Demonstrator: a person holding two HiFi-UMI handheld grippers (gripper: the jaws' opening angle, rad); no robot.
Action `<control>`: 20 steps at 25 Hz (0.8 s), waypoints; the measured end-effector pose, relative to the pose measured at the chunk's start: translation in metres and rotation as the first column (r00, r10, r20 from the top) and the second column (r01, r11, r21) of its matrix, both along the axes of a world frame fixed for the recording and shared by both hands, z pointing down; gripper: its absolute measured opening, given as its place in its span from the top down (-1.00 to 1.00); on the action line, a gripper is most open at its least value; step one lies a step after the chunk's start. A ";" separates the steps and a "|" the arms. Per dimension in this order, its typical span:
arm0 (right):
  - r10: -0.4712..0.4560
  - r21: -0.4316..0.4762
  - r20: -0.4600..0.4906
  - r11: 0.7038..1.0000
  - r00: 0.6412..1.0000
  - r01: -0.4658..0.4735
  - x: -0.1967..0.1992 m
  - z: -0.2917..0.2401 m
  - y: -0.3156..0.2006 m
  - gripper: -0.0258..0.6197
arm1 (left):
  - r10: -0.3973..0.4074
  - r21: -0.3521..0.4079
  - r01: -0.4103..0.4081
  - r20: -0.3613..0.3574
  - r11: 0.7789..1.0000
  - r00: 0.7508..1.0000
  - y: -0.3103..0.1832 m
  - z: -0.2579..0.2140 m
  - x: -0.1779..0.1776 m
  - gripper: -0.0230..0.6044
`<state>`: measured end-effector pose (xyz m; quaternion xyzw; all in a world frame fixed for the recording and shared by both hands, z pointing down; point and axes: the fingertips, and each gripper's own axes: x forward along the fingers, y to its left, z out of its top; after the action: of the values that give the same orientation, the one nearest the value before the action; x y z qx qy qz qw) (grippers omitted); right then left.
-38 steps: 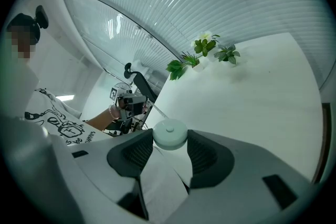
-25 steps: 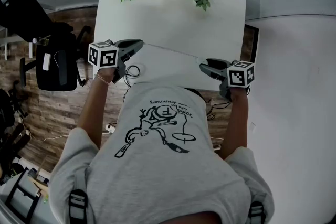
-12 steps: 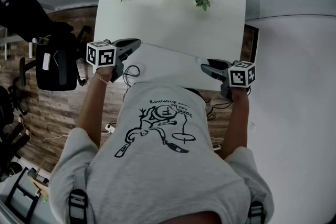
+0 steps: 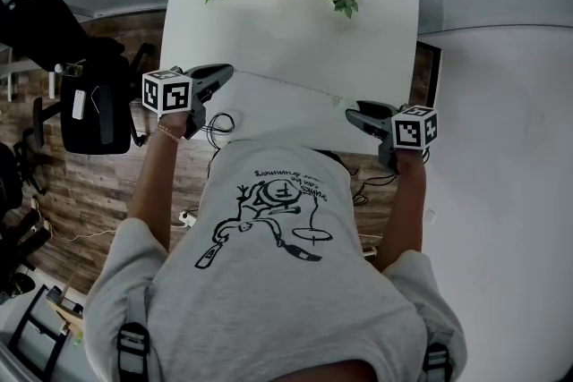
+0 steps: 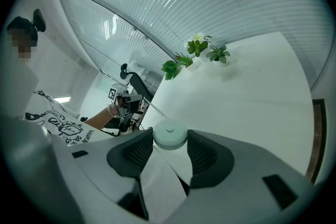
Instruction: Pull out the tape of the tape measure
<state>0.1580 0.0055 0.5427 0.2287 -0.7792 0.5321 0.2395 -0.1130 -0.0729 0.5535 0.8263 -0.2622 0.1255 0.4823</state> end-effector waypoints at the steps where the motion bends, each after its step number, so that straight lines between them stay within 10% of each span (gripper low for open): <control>1: 0.001 0.000 0.000 1.000 1.000 -0.001 0.000 0.000 0.000 0.25 | 0.000 -0.001 0.000 0.002 1.000 1.000 0.000 0.000 -0.001 0.86; 20: 0.014 -0.004 -0.010 1.000 1.000 -0.014 0.008 0.002 0.002 0.25 | -0.023 -0.008 0.023 0.027 1.000 0.999 -0.004 0.007 -0.017 0.86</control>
<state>0.1658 0.0076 0.5445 0.2364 -0.7752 0.5343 0.2402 -0.1302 -0.0773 0.5603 0.8196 -0.2777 0.1321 0.4834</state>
